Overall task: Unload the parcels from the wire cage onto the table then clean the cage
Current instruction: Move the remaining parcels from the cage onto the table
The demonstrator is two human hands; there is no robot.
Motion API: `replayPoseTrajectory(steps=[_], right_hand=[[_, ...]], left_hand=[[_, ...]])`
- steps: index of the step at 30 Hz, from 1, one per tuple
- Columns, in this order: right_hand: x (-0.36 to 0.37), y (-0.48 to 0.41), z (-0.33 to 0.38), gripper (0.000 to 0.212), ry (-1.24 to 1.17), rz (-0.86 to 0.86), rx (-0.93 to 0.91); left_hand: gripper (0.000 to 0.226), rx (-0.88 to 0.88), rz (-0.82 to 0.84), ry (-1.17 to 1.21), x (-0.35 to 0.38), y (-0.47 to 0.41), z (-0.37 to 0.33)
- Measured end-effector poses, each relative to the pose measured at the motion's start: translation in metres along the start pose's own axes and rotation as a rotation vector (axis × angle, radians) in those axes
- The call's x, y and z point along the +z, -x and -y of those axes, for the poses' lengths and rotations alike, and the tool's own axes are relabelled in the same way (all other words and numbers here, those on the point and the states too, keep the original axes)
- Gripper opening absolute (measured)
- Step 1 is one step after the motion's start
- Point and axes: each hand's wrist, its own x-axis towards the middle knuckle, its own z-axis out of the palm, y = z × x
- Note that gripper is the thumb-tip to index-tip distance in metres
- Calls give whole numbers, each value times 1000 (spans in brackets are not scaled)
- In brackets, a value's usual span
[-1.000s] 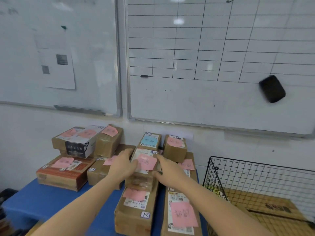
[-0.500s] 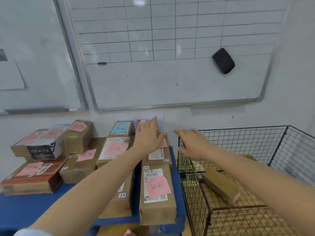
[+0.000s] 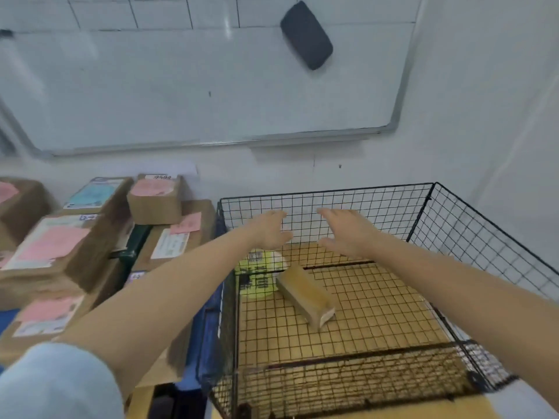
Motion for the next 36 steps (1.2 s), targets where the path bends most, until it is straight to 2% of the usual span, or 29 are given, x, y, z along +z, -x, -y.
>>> replayPoseTrajectory(steps=[4, 8, 11, 18, 23, 26, 29, 33, 36], right_hand=[[24, -14, -55, 68, -59, 156, 20], [50, -32, -84, 67, -74, 243, 27], [82, -44, -83, 64, -43, 326, -58], [157, -63, -65, 61, -125, 556, -163], [188, -70, -54, 58, -228, 606, -183], [196, -75, -51, 59, -336, 628, -163], [201, -75, -49, 58, -429, 612, -120], [209, -71, -44, 56, -475, 586, -70], [205, -70, -42, 66, -467, 555, -81]], left_hand=[[71, -84, 185, 2, 32, -22, -17], [69, -158, 326, -117, 71, -35, -9], [55, -176, 398, -153, 92, -41, -4], [62, -237, 485, -60, 139, -51, 5], [87, -380, 469, 202, 170, -62, 9], [93, -475, 429, 473, 182, -73, 8], [86, -588, 319, 684, 186, -80, 6], [83, -758, 179, 808, 190, -86, 3], [75, -860, 112, 930, 184, -89, -1]])
